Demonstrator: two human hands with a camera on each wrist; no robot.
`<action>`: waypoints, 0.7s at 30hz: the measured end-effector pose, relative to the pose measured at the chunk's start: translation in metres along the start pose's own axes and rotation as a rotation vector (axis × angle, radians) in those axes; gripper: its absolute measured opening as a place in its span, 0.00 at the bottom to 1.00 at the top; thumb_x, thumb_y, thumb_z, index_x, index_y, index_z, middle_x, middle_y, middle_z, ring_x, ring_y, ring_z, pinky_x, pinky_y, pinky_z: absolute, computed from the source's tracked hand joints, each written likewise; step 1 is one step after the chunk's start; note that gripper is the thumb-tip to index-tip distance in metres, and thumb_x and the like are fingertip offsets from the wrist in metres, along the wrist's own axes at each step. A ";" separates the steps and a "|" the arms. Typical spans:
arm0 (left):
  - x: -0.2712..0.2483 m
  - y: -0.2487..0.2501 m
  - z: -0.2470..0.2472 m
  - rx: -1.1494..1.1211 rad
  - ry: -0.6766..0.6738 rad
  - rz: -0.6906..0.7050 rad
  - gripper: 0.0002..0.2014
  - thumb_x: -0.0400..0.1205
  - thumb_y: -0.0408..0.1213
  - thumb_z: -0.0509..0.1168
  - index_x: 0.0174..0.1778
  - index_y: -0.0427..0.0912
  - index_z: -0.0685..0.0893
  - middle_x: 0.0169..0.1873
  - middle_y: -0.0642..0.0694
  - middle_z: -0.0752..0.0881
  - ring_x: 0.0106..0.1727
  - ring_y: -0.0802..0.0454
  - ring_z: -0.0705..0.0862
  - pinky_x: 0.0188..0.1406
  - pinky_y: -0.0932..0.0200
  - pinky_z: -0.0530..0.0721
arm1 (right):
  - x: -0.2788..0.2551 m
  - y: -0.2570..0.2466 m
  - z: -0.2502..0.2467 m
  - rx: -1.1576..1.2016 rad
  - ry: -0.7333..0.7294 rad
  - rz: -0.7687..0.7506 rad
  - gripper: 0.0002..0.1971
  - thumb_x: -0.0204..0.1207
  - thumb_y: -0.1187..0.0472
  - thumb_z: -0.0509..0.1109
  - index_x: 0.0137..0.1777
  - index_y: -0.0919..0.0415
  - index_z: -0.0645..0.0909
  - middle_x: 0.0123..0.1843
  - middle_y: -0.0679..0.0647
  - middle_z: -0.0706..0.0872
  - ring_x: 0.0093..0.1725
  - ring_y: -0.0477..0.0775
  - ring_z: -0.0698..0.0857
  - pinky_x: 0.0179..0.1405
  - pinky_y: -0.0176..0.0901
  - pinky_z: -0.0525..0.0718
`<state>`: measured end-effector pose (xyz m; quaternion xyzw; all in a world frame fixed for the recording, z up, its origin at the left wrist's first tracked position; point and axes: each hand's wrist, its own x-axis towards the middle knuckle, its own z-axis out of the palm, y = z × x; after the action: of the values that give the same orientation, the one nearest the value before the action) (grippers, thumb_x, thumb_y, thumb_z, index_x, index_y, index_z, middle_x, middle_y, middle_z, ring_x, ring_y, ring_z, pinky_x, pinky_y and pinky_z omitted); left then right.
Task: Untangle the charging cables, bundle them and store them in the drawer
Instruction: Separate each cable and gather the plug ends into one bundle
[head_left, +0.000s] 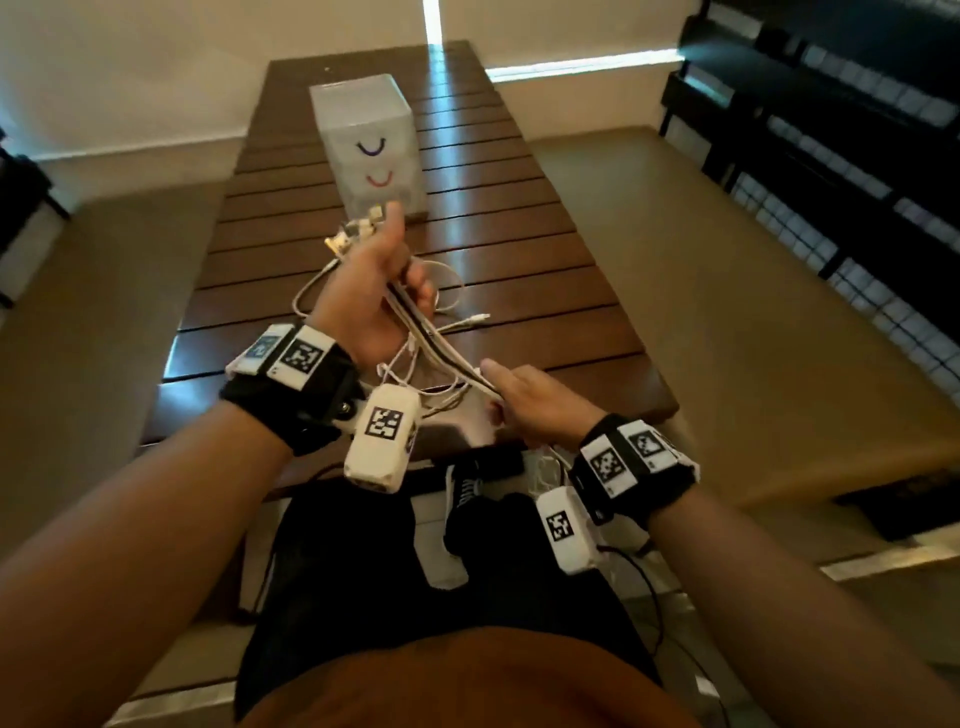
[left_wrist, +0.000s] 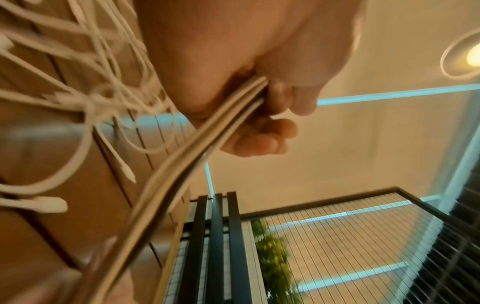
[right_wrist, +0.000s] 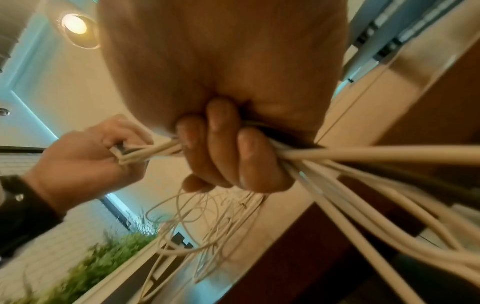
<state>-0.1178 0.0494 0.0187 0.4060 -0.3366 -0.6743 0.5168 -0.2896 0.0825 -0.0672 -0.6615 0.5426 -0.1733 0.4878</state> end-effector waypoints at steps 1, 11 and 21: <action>-0.004 -0.001 -0.016 0.016 -0.013 -0.004 0.31 0.85 0.57 0.54 0.16 0.48 0.67 0.17 0.51 0.66 0.20 0.56 0.67 0.18 0.65 0.66 | 0.000 -0.004 0.004 -0.031 -0.063 0.012 0.25 0.86 0.46 0.53 0.34 0.59 0.80 0.21 0.47 0.78 0.19 0.46 0.76 0.20 0.36 0.70; -0.037 -0.002 -0.103 -0.032 0.139 -0.012 0.33 0.86 0.57 0.51 0.15 0.48 0.59 0.11 0.54 0.58 0.11 0.59 0.56 0.13 0.67 0.48 | 0.045 -0.044 0.016 -0.338 -0.041 -0.207 0.06 0.79 0.58 0.69 0.42 0.51 0.86 0.41 0.48 0.88 0.41 0.47 0.86 0.41 0.41 0.81; -0.049 -0.012 -0.124 -0.007 0.237 -0.013 0.27 0.84 0.52 0.60 0.19 0.49 0.63 0.15 0.54 0.59 0.13 0.59 0.56 0.11 0.69 0.53 | 0.101 -0.066 0.023 -0.708 0.121 -0.190 0.15 0.75 0.58 0.68 0.61 0.45 0.83 0.64 0.56 0.73 0.60 0.61 0.81 0.61 0.56 0.83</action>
<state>-0.0050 0.0955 -0.0365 0.4833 -0.2679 -0.6260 0.5502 -0.2006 -0.0009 -0.0535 -0.8253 0.5329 -0.0582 0.1775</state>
